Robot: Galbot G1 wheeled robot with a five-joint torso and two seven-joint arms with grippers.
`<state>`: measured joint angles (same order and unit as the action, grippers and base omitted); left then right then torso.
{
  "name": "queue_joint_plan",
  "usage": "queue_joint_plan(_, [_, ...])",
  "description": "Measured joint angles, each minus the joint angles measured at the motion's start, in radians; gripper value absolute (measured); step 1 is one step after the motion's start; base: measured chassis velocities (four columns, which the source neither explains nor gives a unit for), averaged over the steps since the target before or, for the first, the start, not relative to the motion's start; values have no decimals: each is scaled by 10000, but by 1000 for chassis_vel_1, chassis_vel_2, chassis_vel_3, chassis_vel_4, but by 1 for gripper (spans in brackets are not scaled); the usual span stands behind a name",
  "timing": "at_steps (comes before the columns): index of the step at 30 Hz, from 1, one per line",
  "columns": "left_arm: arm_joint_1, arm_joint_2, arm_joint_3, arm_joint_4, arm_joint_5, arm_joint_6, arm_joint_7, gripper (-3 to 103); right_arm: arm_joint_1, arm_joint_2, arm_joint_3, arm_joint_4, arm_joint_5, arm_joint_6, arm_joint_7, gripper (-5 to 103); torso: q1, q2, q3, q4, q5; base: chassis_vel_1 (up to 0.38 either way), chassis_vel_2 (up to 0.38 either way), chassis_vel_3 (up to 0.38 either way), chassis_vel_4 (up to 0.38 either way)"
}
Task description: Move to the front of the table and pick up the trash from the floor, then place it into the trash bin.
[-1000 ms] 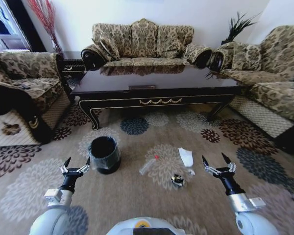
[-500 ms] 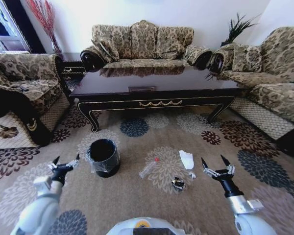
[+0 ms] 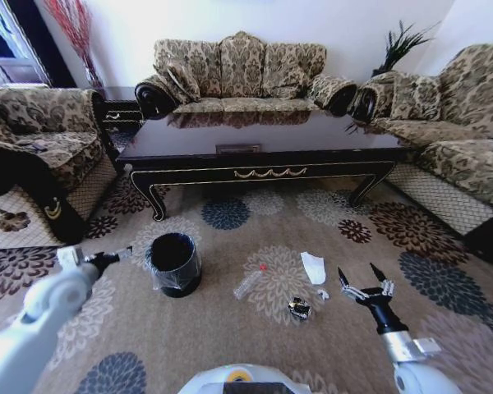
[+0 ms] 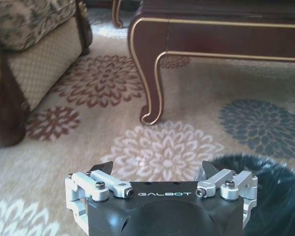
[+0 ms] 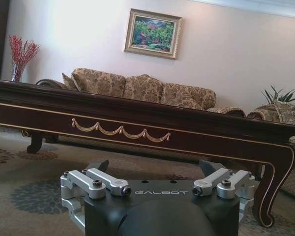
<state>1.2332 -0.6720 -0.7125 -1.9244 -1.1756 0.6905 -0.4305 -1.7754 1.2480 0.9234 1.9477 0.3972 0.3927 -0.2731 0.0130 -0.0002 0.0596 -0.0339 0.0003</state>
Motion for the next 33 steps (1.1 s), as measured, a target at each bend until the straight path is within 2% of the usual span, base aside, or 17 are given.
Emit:
queue_joint_plan(2, [-730, 117, 848, 229, -152, -7, 12, 100, 4, 46, -10, -38, -46, 6, -2, 100, 0, 0, 0, -3, -5, 0, 0, 0, 0])
queue_joint_plan(7, [-1183, -54, 1654, 408, -453, 106, -140, 100, 111, 56, -20, -55, -58, -26, 13, 100, 0, 0, 0, -2, -3, 0, 0, 0, 0])
queue_joint_plan(18, [-1631, -472, 2271, 1515, -671, 227, -147, 100, 76, -54, 108, -80, 46, -86, 59, 100, 0, 1, 0, -2, -1, 0, 0, 0, 0])
queue_joint_plan(32, [-2957, -1537, 3555, 3058, -465, 54, 23, 100, -12, -64, 161, -52, 73, -129, 93, 100, 0, 1, 0, -5, -3, 0, 0, 0, 0])
queue_joint_plan(33, [-3043, -1610, 3648, 3209, -470, 38, 23, 103, -17, -60, 174, -53, 76, -134, 107, 100, 0, 1, 0, -5, -3, 0, 0, 0, 0])
